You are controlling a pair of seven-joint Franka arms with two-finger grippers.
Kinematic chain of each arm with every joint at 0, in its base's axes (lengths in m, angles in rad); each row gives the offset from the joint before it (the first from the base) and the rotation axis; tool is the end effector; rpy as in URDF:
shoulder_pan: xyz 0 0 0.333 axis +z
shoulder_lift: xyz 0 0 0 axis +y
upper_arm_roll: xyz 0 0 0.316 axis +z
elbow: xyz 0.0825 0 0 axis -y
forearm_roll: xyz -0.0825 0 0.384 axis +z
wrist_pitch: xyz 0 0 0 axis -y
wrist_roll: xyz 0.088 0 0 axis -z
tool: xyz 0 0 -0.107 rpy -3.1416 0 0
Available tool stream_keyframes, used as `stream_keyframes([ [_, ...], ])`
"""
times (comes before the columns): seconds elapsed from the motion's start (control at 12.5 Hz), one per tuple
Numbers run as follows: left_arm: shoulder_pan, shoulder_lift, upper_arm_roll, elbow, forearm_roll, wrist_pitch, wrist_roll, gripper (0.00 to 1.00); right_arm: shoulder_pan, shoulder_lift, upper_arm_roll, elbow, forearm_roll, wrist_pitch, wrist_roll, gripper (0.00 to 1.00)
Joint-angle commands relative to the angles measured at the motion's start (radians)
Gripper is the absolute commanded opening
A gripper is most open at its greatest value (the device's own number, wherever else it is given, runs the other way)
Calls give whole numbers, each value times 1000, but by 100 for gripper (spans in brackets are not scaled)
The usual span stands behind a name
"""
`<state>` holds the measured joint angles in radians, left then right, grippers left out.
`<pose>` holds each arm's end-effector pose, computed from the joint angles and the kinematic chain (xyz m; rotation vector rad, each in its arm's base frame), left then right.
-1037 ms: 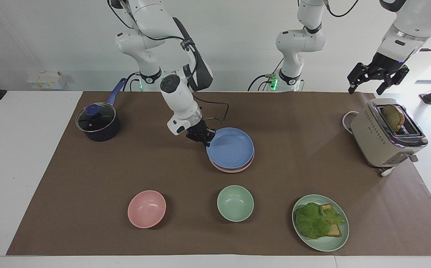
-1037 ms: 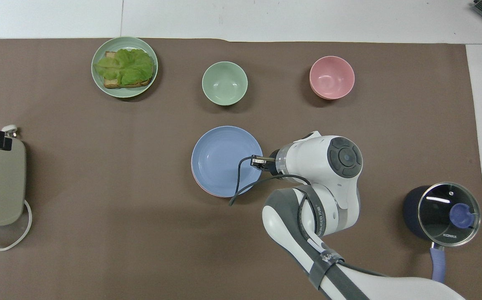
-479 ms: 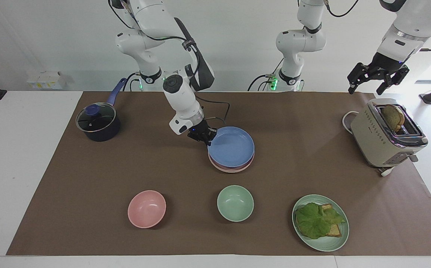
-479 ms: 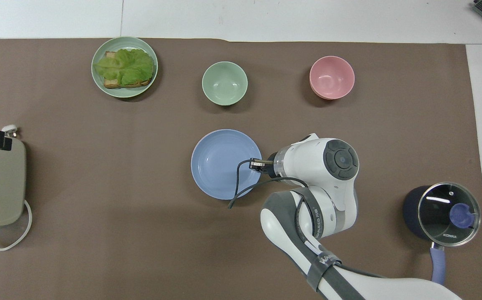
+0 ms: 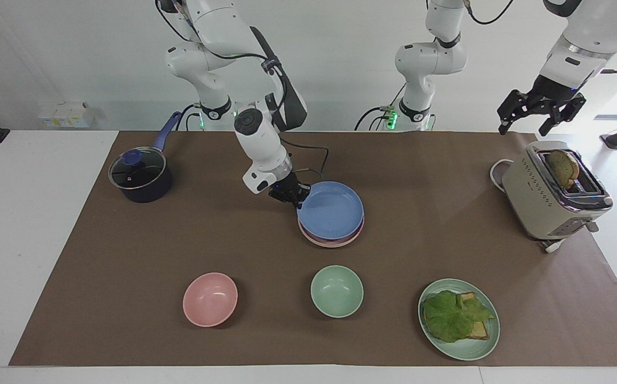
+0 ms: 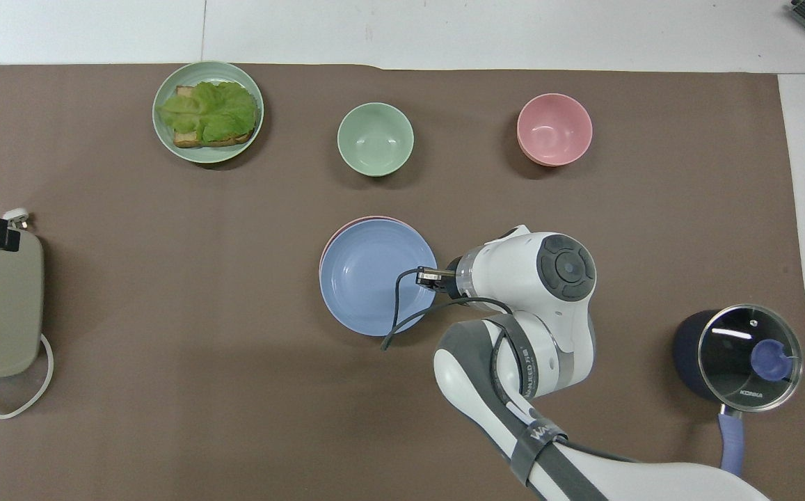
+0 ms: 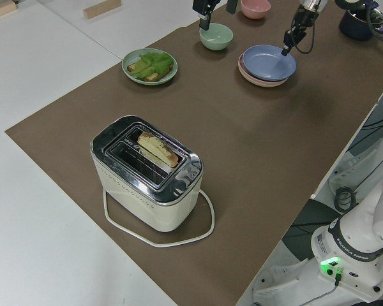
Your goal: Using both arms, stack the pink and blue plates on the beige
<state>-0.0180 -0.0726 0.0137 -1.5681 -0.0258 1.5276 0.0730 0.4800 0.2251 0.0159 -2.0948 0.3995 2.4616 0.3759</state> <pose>0.5274 -0.0048 0.6612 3.1131 -0.1228 0.0514 0.5197 0.2804 0.3280 -2.8225 0.2481 -0.0138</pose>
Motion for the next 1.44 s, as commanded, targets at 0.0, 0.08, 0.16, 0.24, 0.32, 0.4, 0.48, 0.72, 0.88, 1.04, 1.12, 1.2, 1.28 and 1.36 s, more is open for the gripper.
stream_keyframes([
  [0.0, 6, -7, -5, 0, 15, -17, 5, 100, 6, 0, -4, 1, -22, 8, 20, 35],
  [0.08, 6, -7, -5, 0, 15, -17, 5, 100, 6, 3, -4, 7, -24, 8, 21, 74],
  [0.16, 6, -7, -5, 0, 14, -17, 5, 100, 6, 2, -5, 13, -25, 8, 20, 83],
  [0.24, 6, -7, -5, 0, 15, -17, 5, 100, 3, -4, -8, 15, -39, 7, 20, 100],
  [0.32, 6, -7, -5, 0, 15, -17, 5, 100, -3, -19, -14, 13, -63, 1, 20, 100],
  [0.4, 6, -7, -5, 0, 15, -17, 5, 100, -17, -45, -19, 13, -82, -13, 21, 100],
  [0.48, 6, -7, -5, 0, 15, -17, 5, 100, -56, -76, -19, 12, -106, -44, 21, 100],
  [0.72, 6, -7, -5, 0, 15, -17, 5, 100, -180, -193, -13, 10, -282, -189, 17, 100],
  [0.88, 6, -7, -5, 0, 15, -17, 5, 100, -250, -257, -14, 9, -324, -269, 11, 100],
  [1.04, 6, -7, -5, 0, 15, -17, 5, 100, -329, -317, -14, 10, -356, -344, -37, 100],
  [1.12, 6, -7, -5, 0, 14, -17, 5, 100, -374, -343, -14, 13, -360, -372, -84, 100],
  [1.2, 6, -7, -5, 0, 15, -17, 5, 100, -417, -371, -14, 15, -360, -400, -132, 100],
  [1.28, 6, -7, -5, 0, 15, -17, 5, 100, -452, -391, -17, 27, -366, -435, -167, 100],
  [1.36, 6, -7, -5, 0, 15, -17, 5, 100, -483, -395, -17, 68, -369, -490, -176, 100],
])
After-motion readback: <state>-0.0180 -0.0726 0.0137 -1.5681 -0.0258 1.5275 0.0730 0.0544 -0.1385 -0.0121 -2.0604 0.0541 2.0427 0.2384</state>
